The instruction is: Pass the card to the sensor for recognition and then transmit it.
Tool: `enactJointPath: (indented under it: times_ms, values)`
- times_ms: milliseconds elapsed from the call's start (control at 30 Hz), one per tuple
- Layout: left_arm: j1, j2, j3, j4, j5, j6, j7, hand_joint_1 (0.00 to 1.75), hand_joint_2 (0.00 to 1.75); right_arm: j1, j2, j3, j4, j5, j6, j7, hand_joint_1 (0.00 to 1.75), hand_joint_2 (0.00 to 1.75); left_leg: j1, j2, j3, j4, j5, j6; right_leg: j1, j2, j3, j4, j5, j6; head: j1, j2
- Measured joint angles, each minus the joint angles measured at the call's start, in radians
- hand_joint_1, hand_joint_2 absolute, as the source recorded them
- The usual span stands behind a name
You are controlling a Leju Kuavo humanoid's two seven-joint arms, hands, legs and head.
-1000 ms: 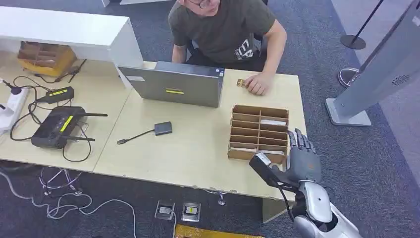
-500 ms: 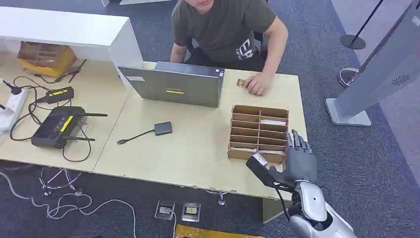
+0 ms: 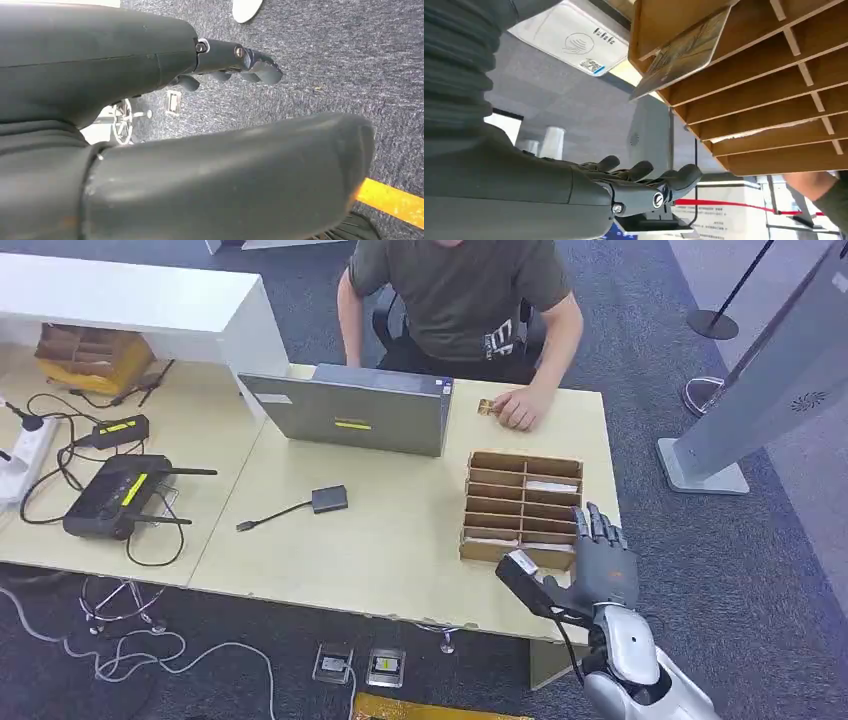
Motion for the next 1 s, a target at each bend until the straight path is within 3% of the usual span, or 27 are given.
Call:
enactJointPath:
  times_ms: [1000]
  values:
    - [0.0,0.0,0.0,0.0,0.009,0.0,0.0,0.0,0.0,0.001,0.029,0.0,0.003,0.008,0.039,-0.024,0.0,1.75,0.0,0.0,0.0,0.0,0.0,0.0,0.0,0.0,0.0,0.0,0.0,0.0,0.0,0.0]
